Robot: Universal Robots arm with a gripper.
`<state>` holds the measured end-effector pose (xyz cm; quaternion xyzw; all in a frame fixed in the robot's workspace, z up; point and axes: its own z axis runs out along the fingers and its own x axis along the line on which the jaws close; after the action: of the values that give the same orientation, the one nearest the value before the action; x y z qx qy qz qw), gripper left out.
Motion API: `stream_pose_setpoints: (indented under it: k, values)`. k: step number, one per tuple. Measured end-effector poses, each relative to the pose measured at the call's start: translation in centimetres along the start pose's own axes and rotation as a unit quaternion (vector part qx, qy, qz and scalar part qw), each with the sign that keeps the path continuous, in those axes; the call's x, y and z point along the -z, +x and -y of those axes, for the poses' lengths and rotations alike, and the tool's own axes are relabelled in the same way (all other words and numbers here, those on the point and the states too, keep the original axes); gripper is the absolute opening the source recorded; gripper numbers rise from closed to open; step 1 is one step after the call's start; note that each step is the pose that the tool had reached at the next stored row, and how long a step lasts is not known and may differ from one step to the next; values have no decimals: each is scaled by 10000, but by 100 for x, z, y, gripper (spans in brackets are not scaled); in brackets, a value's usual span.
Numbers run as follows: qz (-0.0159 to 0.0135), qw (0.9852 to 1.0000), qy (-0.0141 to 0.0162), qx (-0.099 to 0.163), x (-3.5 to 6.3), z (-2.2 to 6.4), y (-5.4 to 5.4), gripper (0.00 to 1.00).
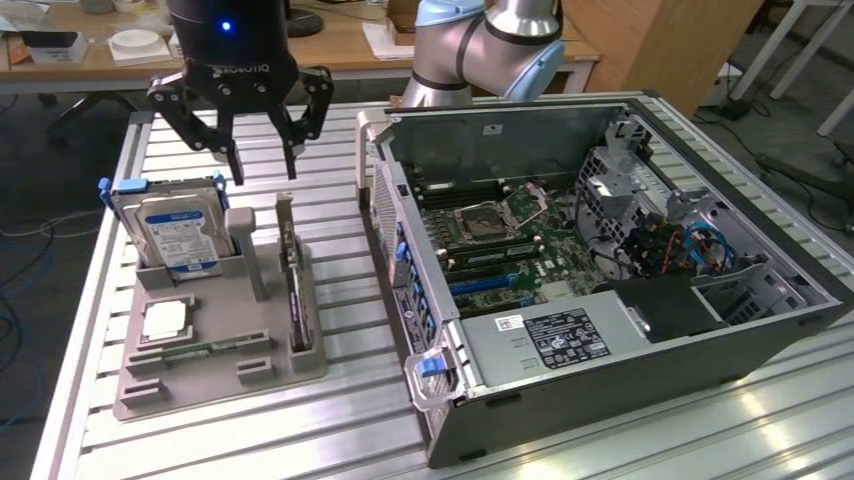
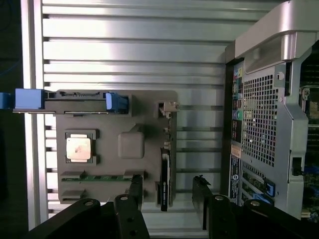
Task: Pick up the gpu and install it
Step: 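Pick up the gpu and move the gpu toward the slot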
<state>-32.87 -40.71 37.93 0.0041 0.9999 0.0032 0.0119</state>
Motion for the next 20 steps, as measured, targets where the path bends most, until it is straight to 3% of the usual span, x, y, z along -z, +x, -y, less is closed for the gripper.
stream_pose_setpoints:
  k: [20]
  values:
    - [-1,10000,-1,2,-102,7,2,53]
